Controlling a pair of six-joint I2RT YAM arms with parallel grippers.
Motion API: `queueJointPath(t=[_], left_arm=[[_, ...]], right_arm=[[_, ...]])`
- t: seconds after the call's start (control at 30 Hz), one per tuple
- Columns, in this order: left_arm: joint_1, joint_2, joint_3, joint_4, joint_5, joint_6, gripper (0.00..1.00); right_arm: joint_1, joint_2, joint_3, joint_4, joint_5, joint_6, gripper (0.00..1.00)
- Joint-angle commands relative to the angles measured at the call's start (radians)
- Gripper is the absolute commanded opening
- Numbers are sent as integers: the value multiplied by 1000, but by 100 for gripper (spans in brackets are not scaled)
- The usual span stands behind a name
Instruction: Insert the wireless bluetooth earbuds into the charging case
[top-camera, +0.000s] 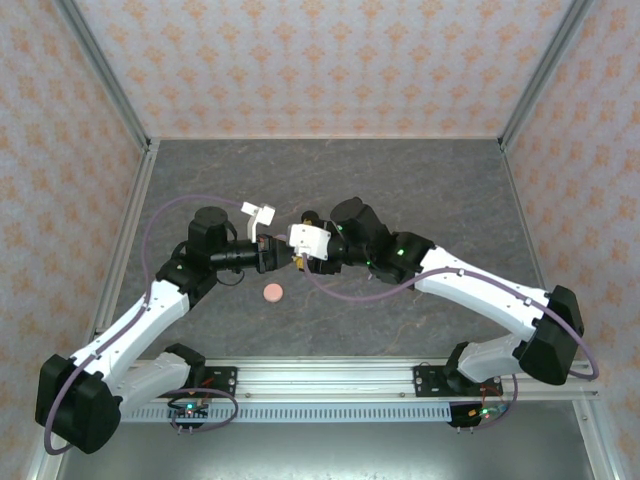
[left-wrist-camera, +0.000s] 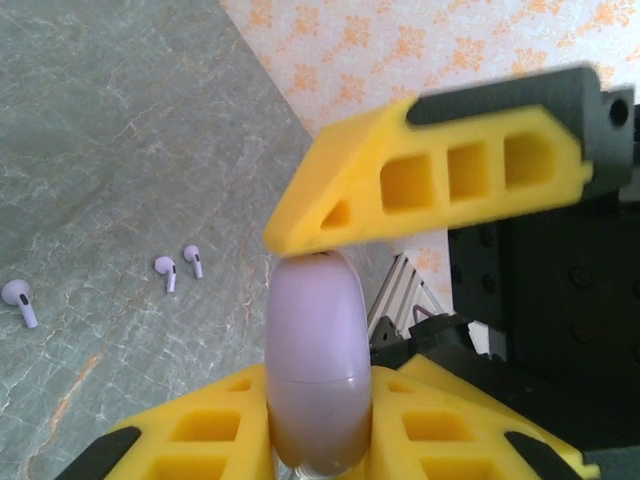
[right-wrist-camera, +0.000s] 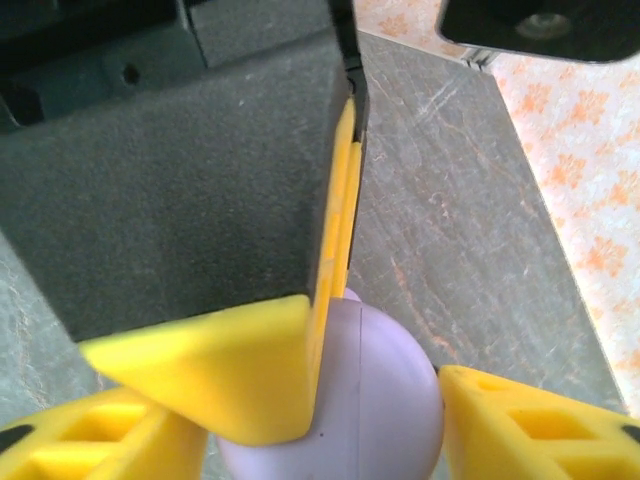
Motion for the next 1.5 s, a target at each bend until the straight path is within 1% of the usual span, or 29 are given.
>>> queueJointPath(t=[0.0, 0.03, 0.1, 0.2, 0.27, 0.3, 0.37, 0.43, 0.5, 0.57, 0.6, 0.73, 0.8, 0.9, 1.03, 1.17, 1.3, 1.47], left_arm=[[-6, -20, 28, 51, -34, 24, 21], [-6, -25, 25, 59, -45, 29, 20], [-10, -36, 25, 52, -75, 59, 17], [-22, -53, 19, 56, -126, 125, 13], [-28, -65, 1, 85, -152, 168, 10], [-32, -75, -14, 114, -166, 190, 9], [-44, -97, -51, 180, -193, 224, 8], [-63, -129, -90, 238, -243, 261, 6], [-87, -165, -119, 274, -312, 300, 3], [-105, -196, -143, 308, -337, 331, 2], [-112, -211, -155, 329, -347, 342, 2], [-134, -255, -178, 363, -362, 369, 2], [-139, -265, -180, 354, -375, 375, 1], [-144, -270, -181, 347, -371, 379, 0], [-147, -270, -186, 350, -373, 381, 0], [-149, -271, -192, 362, -379, 375, 0], [-151, -271, -201, 380, -381, 366, 0], [-152, -281, -203, 369, -379, 368, 0]], right_arm=[[7, -59, 20, -64, 0, 63, 69], [7, -70, 14, -69, 13, 79, 72], [7, -90, 20, -86, 36, 139, 76], [7, -128, 38, -132, 38, 230, 83], [-1, -147, 28, -148, 26, 282, 89], [-11, -185, 13, -144, 17, 321, 91], [-47, -229, -29, -108, -23, 419, 94], [-96, -272, -82, -46, -69, 539, 95], [-157, -315, -155, 67, -119, 708, 99], [-209, -341, -223, 187, -196, 851, 99], [-221, -349, -259, 249, -218, 918, 99], [-226, -339, -354, 486, -260, 1070, 99], [-224, -321, -364, 549, -272, 1094, 99], [-207, -294, -350, 591, -290, 1073, 99], [-173, -238, -292, 559, -304, 1015, 99], [-163, -176, -259, 569, -289, 1007, 97], [-163, -119, -222, 570, -273, 1005, 92], [-169, -92, -202, 547, -206, 1010, 91]])
